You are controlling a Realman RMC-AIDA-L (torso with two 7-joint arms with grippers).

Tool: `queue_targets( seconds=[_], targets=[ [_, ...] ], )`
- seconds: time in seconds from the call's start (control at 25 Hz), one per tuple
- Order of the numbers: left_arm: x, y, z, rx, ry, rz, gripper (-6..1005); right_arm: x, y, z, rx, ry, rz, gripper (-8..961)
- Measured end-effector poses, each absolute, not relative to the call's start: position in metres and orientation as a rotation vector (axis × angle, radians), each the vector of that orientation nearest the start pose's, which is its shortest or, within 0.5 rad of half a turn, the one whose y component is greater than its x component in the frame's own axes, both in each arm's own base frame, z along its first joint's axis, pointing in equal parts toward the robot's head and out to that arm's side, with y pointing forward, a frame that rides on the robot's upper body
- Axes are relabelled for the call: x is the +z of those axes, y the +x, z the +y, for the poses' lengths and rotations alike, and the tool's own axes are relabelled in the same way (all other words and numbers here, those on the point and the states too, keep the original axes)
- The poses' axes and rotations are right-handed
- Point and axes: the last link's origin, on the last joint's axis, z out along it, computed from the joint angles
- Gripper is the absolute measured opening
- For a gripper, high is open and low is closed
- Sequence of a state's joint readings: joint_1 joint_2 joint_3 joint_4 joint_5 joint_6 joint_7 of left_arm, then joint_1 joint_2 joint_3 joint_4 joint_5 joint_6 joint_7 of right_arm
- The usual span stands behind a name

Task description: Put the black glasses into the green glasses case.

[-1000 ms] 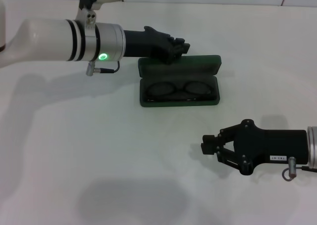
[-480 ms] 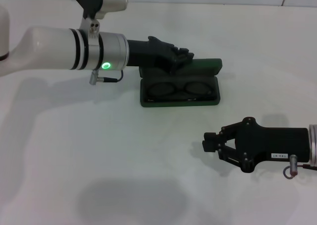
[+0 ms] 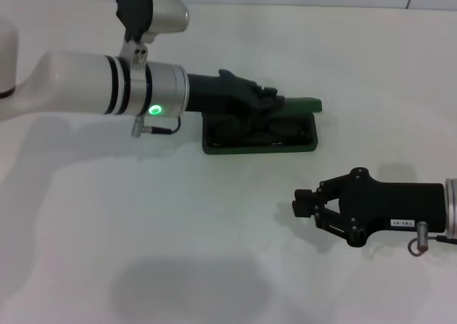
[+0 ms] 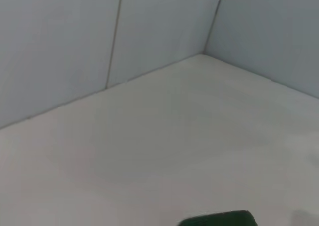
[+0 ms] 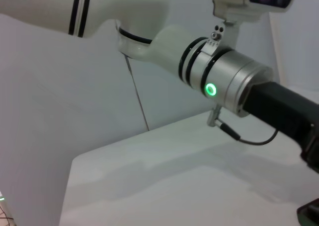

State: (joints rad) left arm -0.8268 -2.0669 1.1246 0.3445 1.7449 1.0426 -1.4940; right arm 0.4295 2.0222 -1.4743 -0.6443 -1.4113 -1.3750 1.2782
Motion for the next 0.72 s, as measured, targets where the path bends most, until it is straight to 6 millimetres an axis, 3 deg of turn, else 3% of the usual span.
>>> queue_targets(
  seconds=[0.32, 0.44, 0.52, 0.72],
  targets=[
    [-0.092, -0.210, 0.381, -0.419, -2.777, -0.725, 175, -0.060, 0.232, 0.298, 0.753, -2.925, 0.441, 132],
    [-0.088, -0.207, 0.369, -0.511, -2.830, -0.641, 175, -0.060, 0.232, 0.299, 0.751, -2.928, 0.436, 133],
    [-0.079, -0.201, 0.360, -0.637, -2.858, -0.560, 175, -0.060, 0.232, 0.299, 0.750, -2.929, 0.436, 133],
    [-0.037, -0.202, 0.328, -0.977, -2.837, -0.320, 220, -0.052, 0.230, 0.300, 0.798, -2.913, 0.426, 135]
  ],
)
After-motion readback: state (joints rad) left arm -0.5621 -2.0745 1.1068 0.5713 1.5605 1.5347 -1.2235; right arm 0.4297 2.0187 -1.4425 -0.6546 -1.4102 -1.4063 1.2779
